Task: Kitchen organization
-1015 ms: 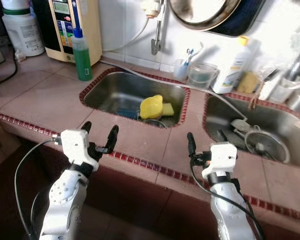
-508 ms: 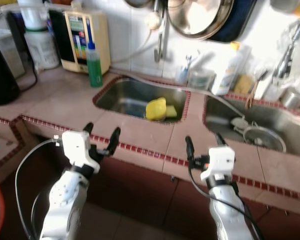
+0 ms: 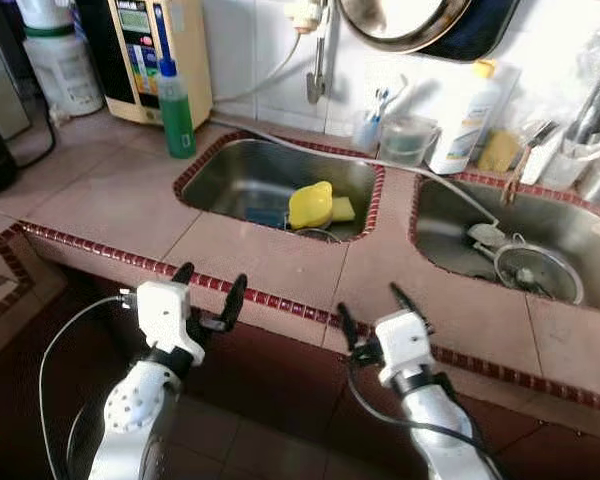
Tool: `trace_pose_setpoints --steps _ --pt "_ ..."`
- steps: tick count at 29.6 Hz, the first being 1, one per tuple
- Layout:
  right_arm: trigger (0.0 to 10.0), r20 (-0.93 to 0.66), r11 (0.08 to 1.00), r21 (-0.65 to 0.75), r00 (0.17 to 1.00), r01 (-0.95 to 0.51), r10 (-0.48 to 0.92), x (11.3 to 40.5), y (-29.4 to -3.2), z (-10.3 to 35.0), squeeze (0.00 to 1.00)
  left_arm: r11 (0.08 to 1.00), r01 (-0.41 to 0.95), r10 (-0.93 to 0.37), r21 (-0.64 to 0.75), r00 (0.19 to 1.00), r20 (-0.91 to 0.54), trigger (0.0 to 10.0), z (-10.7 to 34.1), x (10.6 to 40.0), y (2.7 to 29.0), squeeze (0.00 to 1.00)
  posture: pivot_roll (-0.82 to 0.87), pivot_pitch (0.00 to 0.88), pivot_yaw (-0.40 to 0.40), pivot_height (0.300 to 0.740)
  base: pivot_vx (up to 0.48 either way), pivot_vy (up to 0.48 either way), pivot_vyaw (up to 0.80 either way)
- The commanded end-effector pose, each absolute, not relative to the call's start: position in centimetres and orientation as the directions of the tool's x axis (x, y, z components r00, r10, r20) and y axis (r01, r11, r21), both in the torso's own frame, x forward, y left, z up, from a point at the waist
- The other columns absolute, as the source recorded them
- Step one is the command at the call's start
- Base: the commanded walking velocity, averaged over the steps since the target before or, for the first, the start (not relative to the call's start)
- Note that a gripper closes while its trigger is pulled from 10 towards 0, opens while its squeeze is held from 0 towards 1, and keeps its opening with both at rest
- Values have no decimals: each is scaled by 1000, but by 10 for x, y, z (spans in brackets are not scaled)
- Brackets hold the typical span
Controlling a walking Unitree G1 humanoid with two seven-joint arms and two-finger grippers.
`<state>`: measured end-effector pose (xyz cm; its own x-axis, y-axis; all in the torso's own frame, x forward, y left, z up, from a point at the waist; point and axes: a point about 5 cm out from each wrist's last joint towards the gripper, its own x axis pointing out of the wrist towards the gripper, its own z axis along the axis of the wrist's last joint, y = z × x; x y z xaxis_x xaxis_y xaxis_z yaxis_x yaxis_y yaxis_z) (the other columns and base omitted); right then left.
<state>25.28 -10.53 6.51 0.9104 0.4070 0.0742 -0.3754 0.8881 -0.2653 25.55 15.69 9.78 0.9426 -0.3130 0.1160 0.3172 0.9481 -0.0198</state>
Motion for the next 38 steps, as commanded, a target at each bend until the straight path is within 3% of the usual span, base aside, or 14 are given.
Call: trace_pose_setpoints --steps 1,9,22,30,38 --pt "10000 65 860 -274 883 -432 464 249 -102 63 0 936 353 -351 -2 931 99 10000 93 252 154 0 -185 56 -59 740 0 0 0" --pt "10000 77 719 -286 733 -634 676 244 -88 74 0 868 494 -496 45 863 91 10000 95 235 147 0 -178 91 -71 740 0 0 0" --pt "10000 3 557 -215 570 -802 822 225 -81 66 0 823 563 -566 82 824 24 10000 84 222 150 0 -175 166 -94 740 0 0 0" --pt "10000 -43 500 -156 511 -852 858 209 -76 55 0 802 590 -592 91 806 -11 10000 73 208 143 0 -176 196 -101 740 0 0 0" --pt "10000 -144 556 -103 566 -825 812 207 -84 27 0 815 574 -566 83 818 -102 10000 45 196 140 0 -162 207 -104 740 0 0 0"
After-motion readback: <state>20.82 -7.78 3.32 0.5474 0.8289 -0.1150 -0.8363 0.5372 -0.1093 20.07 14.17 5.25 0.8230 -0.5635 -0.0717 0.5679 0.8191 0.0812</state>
